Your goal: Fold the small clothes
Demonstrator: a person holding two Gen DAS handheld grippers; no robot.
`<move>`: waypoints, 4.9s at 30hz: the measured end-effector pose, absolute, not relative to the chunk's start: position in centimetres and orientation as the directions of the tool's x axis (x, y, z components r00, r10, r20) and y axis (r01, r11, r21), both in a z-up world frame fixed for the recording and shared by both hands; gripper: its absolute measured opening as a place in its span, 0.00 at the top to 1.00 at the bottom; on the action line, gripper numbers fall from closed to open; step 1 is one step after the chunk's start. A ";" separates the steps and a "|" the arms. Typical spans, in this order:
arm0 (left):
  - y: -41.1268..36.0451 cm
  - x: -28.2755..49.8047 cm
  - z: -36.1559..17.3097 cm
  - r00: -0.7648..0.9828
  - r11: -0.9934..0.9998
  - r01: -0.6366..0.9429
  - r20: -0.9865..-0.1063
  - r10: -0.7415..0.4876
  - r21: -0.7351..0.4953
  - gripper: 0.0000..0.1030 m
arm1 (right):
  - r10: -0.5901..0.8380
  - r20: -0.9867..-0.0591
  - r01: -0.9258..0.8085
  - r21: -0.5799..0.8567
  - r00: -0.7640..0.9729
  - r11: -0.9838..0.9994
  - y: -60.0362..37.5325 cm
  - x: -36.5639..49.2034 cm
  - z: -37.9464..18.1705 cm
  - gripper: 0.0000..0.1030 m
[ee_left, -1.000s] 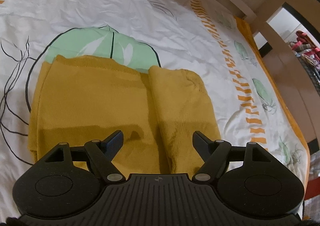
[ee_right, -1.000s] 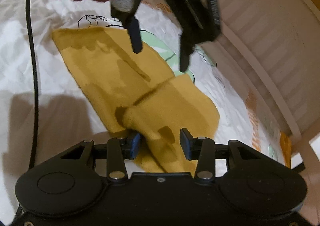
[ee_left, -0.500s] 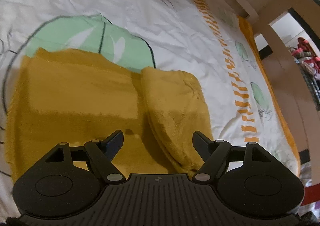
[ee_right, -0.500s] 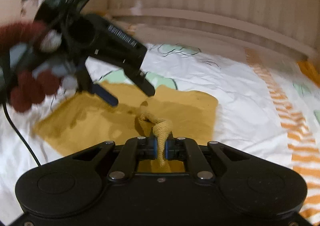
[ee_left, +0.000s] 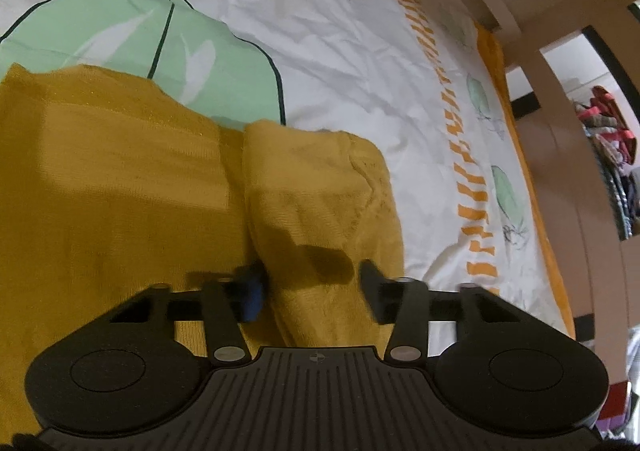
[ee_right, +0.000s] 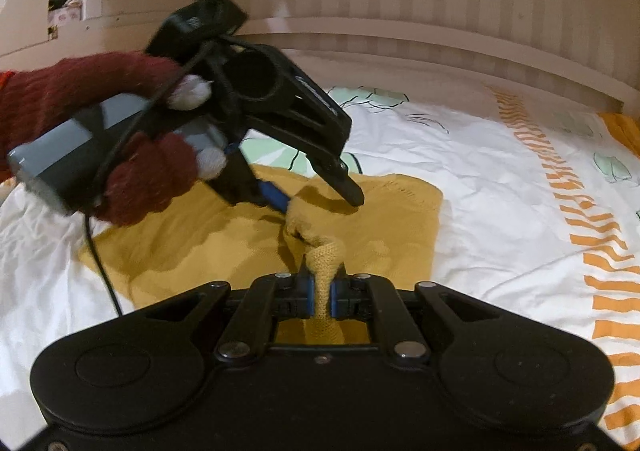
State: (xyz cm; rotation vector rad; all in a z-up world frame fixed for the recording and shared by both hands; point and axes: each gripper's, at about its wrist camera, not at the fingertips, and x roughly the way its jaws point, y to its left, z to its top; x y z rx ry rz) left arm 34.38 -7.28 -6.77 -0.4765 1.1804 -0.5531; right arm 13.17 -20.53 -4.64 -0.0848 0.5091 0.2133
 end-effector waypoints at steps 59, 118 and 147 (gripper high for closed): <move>9.0 33.8 -5.9 0.472 0.923 0.166 -0.794 -0.383 -0.347 0.80 | 0.408 -0.634 -0.503 0.034 0.657 0.864 -4.3 15.7 -5.6 0.82; 6.2 23.4 -7.7 0.443 0.892 0.218 -0.775 -0.451 -0.395 0.23 | 0.550 -0.606 -0.144 0.587 0.575 0.797 -22.3 29.0 -7.5 0.04; 5.7 22.6 -7.9 0.313 0.738 0.185 -0.673 -0.670 -0.649 0.87 | 0.639 -0.539 -0.085 0.725 0.549 0.684 -25.2 27.7 -8.5 0.59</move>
